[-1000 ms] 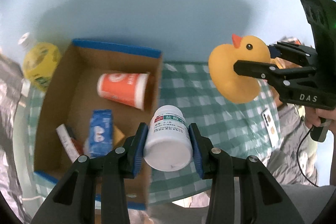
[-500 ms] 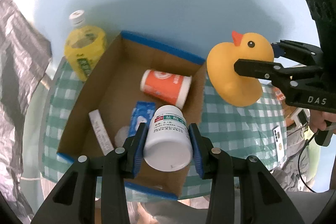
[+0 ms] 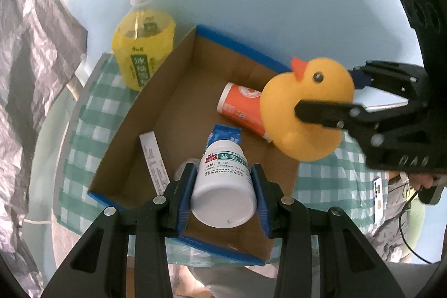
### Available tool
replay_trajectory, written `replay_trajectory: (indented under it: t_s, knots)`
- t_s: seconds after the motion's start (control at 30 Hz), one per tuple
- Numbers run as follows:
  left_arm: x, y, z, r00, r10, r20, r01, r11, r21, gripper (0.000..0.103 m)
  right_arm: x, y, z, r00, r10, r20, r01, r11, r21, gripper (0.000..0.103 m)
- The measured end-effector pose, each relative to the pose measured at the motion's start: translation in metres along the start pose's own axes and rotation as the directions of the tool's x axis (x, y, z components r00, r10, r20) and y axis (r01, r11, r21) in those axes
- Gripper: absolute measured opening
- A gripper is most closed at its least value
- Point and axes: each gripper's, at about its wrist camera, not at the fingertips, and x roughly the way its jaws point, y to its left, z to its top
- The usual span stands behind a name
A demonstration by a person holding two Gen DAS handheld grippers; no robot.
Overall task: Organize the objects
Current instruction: 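Carry the yellow duck and large white bottle over the cardboard box, then open both tools to drop the duck and bottle into the box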
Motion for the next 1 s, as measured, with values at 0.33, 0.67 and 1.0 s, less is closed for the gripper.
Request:
replay_trajectory:
  t_s: [0.33,0.67,1.0]
  knots:
    - [0.028,0.003,-0.004,0.998,0.031,-0.052,-0.032,0.999,-0.022,0.04,0.032,0.007,0.001,0.999,-0.004,-0.037,0.003,0.999,-0.035,0.055]
    - [0.005,-0.005,0.001,0.995,0.098,-0.026,-0.099,0.995,-0.018,0.073,0.0,-0.01,-0.001,0.998,-0.039,0.051,0.037,0.998,0.051,0.072]
    - [-0.044,-0.045,-0.002,0.991,0.13,0.006,-0.13,0.99,0.046,0.087,-0.058,-0.019,-0.023,0.992,-0.052,0.114,0.043,0.996,0.08,0.078]
